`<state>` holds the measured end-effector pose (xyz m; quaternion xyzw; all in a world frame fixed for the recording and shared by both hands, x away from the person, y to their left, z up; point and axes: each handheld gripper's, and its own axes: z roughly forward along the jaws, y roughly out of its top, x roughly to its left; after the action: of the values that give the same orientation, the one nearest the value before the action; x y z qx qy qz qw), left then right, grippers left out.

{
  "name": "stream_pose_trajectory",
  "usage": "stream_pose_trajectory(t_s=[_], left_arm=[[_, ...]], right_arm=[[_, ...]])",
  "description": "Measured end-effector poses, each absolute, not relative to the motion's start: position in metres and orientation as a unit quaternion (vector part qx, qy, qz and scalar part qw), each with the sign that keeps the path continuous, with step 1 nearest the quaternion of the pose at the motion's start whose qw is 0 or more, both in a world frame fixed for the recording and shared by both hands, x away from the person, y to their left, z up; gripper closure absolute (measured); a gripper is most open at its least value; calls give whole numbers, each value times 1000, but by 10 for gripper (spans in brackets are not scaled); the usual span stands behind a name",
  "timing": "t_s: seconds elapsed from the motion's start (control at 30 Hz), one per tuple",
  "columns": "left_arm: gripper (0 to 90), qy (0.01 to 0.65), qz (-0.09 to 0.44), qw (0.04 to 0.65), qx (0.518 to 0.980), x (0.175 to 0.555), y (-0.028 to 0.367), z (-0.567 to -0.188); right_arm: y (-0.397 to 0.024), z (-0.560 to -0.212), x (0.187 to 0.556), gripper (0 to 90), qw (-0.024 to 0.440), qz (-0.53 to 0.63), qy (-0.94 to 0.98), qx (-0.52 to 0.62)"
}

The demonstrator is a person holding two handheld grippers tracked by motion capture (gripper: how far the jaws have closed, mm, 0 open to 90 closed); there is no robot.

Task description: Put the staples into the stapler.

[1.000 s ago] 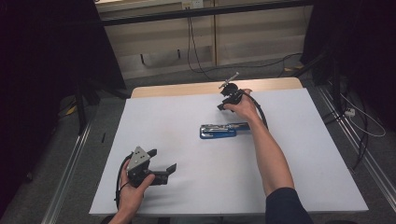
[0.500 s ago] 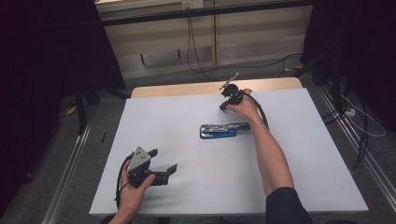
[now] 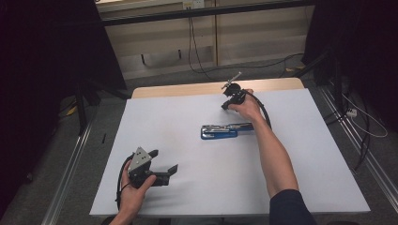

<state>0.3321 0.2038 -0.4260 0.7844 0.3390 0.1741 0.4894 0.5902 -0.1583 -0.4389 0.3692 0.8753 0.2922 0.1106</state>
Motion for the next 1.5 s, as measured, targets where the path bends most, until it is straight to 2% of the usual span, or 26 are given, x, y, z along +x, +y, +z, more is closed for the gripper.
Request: stream_pose_trajectory(t_s=[1.0, 1.5], left_arm=[[51, 344, 177, 490, 781, 333, 203, -426], [51, 347, 180, 488, 781, 334, 204, -426]], right_arm=[[-165, -406, 567, 789, 132, 335, 868, 342], [-164, -395, 543, 789, 121, 372, 862, 322]])
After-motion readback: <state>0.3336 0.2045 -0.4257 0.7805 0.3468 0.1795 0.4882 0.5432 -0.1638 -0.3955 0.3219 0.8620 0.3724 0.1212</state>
